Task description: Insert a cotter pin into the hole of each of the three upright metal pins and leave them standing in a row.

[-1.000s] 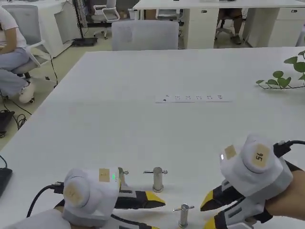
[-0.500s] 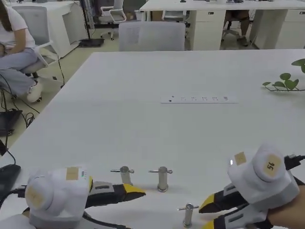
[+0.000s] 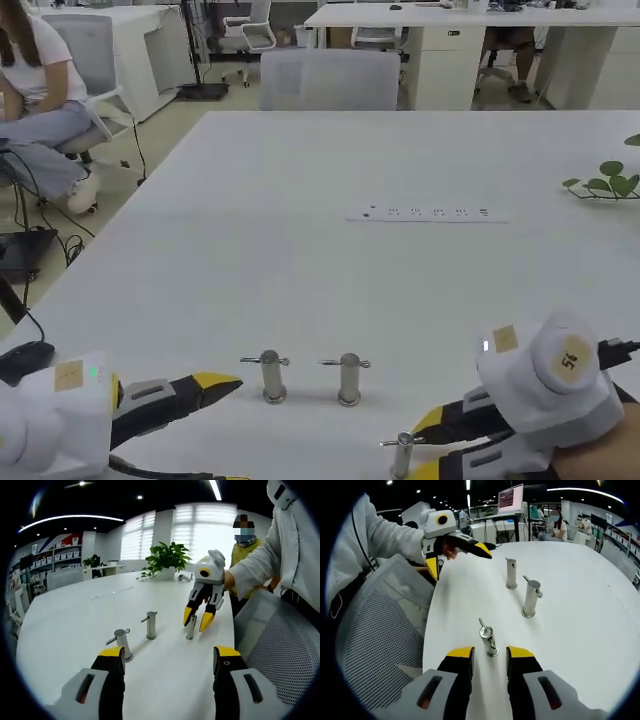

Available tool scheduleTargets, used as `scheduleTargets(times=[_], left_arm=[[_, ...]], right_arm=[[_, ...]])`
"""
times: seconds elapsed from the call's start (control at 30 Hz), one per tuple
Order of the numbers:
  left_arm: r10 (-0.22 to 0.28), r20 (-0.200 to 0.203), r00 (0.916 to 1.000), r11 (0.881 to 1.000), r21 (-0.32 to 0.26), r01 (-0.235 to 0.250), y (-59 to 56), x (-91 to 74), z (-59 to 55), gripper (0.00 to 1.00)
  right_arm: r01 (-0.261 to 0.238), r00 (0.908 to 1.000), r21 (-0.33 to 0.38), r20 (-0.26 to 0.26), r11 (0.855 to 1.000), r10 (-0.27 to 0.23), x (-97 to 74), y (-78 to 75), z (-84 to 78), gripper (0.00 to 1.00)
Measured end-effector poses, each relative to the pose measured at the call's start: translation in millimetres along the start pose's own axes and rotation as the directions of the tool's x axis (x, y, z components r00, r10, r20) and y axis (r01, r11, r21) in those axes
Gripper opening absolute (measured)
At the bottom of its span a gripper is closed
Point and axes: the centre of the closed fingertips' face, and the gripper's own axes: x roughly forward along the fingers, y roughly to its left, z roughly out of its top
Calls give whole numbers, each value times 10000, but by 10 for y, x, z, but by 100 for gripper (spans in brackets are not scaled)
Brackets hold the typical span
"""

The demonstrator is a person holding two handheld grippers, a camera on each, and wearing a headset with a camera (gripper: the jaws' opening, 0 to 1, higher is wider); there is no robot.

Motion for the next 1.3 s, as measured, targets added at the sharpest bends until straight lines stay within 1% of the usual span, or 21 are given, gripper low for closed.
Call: scheduleTargets(times=[0.1,0.3,0.47,0.6,0.7,0.83,0.9,1.07,1.3], left_arm=[[237,81,9997,9997,-101,-236,33,-44,1,74],[499,173,9986,9985,-237,-495,46,-89,12,76],[539,206,9983,9982,-282,-534,49,-102,10,77],[504,196,9985,9983,-303,-497,36,-104,3,78],[506,186,9985,9981,-360,-499,36,-108,-5,79],[544,164,9984,9980,-346,-538,55,-117,-16,79],[577,167,9982,9977,-356,-571,65,-125,-21,79],[623,159,9979,9974,-384,-617,79,-140,-33,79],[711,178,9973,9966,-434,-703,94,-169,-43,78]], right_arm=[[-7,9998,12,201,10000,7,20,0,35,27],[-4,9995,-119,318,9999,7,61,4,46,26],[-5,9989,-181,460,9998,13,107,10,56,24],[50,9990,-306,456,9995,-36,136,8,36,18],[118,9984,-401,550,9991,-96,143,8,39,12],[314,9970,-469,723,9984,-279,144,-12,46,11],[379,9967,-503,731,9980,-342,140,-24,44,11],[505,9967,-591,671,9970,-465,114,-74,39,10],[1055,9915,-385,804,9937,-1021,10,-318,94,10]])
